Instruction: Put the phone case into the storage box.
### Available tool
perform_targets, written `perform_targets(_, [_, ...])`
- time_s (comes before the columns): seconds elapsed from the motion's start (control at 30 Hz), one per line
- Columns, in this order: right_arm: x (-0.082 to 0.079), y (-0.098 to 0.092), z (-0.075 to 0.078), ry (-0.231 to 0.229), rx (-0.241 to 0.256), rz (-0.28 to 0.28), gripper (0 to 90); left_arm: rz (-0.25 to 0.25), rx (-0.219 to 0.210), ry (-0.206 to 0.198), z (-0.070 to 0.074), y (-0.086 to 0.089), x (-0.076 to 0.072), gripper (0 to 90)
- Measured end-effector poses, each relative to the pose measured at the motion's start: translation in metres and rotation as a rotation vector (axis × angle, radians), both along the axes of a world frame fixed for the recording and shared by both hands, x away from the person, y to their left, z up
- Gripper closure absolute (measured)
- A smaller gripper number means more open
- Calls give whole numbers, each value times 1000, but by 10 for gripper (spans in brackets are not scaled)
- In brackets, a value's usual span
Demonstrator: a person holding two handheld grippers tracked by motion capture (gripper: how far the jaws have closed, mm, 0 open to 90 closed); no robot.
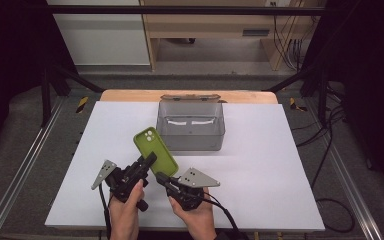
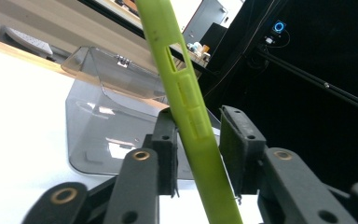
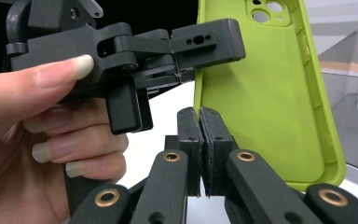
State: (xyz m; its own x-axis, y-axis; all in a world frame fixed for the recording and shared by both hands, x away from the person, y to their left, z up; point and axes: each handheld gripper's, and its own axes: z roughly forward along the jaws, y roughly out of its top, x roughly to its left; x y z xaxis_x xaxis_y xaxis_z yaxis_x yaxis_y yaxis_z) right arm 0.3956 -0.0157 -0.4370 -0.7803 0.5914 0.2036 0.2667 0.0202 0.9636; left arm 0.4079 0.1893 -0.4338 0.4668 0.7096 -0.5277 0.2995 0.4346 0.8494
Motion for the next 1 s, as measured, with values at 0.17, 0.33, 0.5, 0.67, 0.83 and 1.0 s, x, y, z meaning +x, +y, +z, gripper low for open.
perform_targets(0.17, [-1,3,-2,-5,-12,2,878,2,-21,20,-1,3,-1,712])
perform_targets(0.33, [-1,6,-5,-10,-31,3,876,3,-48,37,-2,4,-4,742])
perform_targets(0.5, [2,8,-6,-6,-43,32,860,16,-44,26,1,3,-7,769])
perform_targets(0.67, [3,4,-2,-30,-72,34,740,60,9,-8,4,11,-6,771])
perform_targets(0.83, [12,-5,-1,-36,-120,-29,577,110,66,-24,4,24,-3,772])
perform_targets(1.0, [24,-18,-2,-43,-199,-85,409,140,106,-18,-1,33,0,772])
